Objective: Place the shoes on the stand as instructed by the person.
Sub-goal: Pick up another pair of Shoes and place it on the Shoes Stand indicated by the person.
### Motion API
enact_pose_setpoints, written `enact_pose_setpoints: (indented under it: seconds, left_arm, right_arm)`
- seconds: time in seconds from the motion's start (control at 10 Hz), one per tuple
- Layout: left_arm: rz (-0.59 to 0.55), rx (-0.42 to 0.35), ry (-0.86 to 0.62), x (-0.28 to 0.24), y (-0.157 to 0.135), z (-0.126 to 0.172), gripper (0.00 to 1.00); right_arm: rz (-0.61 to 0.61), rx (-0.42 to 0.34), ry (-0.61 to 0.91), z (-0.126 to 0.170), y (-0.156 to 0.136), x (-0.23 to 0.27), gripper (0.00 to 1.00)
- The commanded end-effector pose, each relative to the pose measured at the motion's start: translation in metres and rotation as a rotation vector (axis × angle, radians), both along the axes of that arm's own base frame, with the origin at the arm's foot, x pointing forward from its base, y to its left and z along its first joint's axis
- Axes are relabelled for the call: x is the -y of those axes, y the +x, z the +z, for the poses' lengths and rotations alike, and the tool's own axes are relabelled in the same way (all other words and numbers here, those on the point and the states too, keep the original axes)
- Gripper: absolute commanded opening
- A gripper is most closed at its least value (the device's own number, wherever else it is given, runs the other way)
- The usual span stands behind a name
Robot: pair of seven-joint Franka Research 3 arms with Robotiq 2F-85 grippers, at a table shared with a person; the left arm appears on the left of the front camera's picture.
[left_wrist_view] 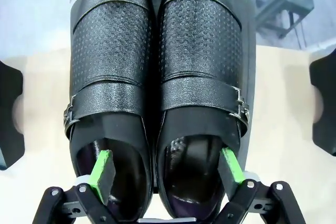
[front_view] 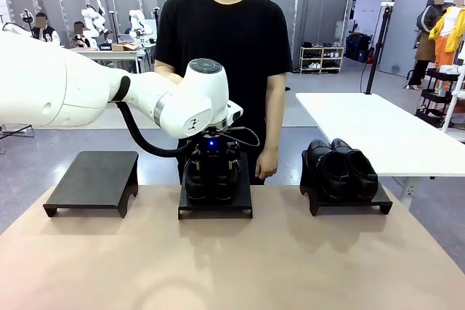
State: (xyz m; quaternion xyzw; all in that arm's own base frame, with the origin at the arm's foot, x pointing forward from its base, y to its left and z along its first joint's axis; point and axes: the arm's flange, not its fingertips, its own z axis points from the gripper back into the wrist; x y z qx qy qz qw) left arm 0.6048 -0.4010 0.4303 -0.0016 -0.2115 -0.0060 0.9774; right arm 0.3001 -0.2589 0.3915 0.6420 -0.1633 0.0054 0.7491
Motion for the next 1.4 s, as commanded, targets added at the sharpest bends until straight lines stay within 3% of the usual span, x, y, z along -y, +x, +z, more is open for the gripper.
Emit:
enact_pose_setpoints:
  seconds: [0.0, 0.3, 0.4, 0.5, 0.7, 0.8, 1.2, 1.3]
  left_arm:
    - [0.0, 0.002, -0.002, 0.001, 0.001, 0.0, 1.0]
    - [0.0, 0.0, 0.0, 0.0, 0.0, 0.0, 1.0]
    - [-0.014, -0.103, -0.098, -0.005, -0.003, 0.029, 1.0]
    - [-0.007, -0.146, -0.146, -0.022, -0.009, 0.051, 1.0]
    - [-0.07, -0.292, -0.222, -0.063, -0.034, 0.085, 1.0]
    - [-0.078, -0.266, -0.245, -0.091, -0.049, 0.102, 1.0]
    - [-0.237, -0.348, -0.533, -0.225, -0.121, 0.107, 1.0]
    - [-0.369, -0.379, -0.661, -0.258, -0.141, 0.106, 1.0]
  right_arm:
    - [-0.003, 0.005, 0.001, 0.0, -0.001, 0.0, 1.0]
    - [-0.003, 0.005, 0.001, 0.0, -0.001, 0.0, 1.0]
    - [-0.003, 0.005, 0.001, 0.0, -0.001, 0.0, 1.0]
    - [-0.003, 0.005, 0.001, 0.0, -0.001, 0.0, 1.0]
    - [-0.003, 0.005, 0.001, 0.0, -0.001, 0.0, 1.0]
    - [-0.003, 0.005, 0.001, 0.0, -0.001, 0.0, 1.0]
    - [-0.003, 0.005, 0.001, 0.0, -0.001, 0.0, 1.0]
    - [-0.003, 0.005, 0.001, 0.0, -0.001, 0.0, 1.0]
